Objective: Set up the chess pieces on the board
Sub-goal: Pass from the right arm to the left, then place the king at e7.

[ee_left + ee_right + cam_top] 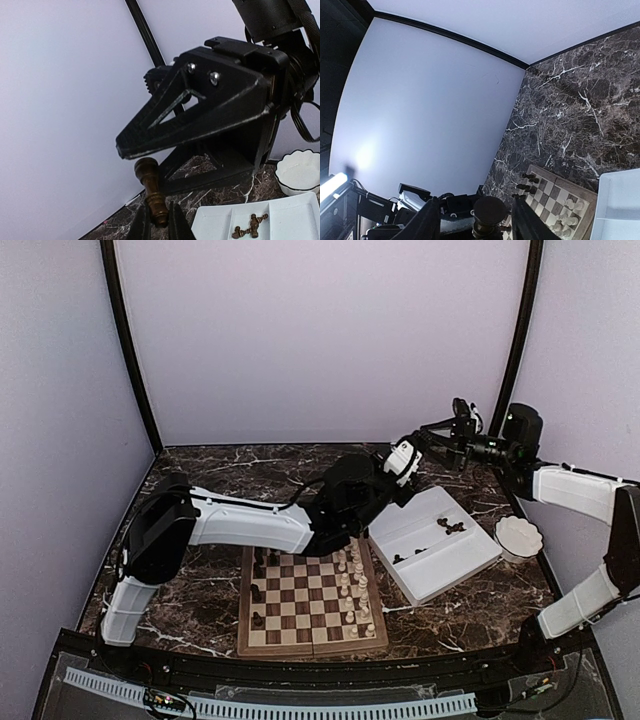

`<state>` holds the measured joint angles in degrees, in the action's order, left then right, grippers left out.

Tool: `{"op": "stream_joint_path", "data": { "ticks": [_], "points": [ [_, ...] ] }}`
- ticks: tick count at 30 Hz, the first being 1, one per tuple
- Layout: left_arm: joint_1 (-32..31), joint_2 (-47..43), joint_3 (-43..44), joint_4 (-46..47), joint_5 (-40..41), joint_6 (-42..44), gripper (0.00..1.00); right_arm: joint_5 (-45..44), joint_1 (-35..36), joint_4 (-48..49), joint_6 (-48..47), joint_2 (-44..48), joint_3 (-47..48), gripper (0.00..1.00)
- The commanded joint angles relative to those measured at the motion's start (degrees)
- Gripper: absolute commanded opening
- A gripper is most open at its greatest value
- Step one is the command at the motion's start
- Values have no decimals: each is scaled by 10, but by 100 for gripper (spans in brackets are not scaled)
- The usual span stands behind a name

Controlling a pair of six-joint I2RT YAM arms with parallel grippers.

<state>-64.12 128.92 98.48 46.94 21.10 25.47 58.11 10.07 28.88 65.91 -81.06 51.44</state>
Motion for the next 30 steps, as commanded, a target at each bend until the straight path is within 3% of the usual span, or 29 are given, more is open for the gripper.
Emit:
{"op": "stream_joint_path", "data": {
  "ticks": [1, 4, 6, 9, 13, 16, 22, 30],
  "points": [
    [8, -94, -20, -75, 19, -14, 0, 31, -39, -70, -130, 20, 47, 56],
    [27, -173, -46, -187, -2, -58, 0, 49, -83, -96, -193, 27, 53, 60],
    [49, -222, -46, -308, -43, -140, 0, 52, -106, -149, -272, 34, 61, 61],
    [85, -277, -37, -515, -109, -213, 0, 12, -124, -353, -518, 40, 98, 62],
    [133, -352, -28, -724, -180, -291, 0, -61, -124, -470, -740, 52, 91, 63],
    [173, -381, -4, -895, -229, -338, 0, -118, -128, -459, -779, 60, 42, 63],
    [233, -422, 19, -1109, -304, -390, 0, -136, -132, -442, -823, 64, -4, 63],
    [255, -435, -69, -1190, -364, -459, 0, -130, -132, -443, -854, 76, -33, 62]
  ]
}}
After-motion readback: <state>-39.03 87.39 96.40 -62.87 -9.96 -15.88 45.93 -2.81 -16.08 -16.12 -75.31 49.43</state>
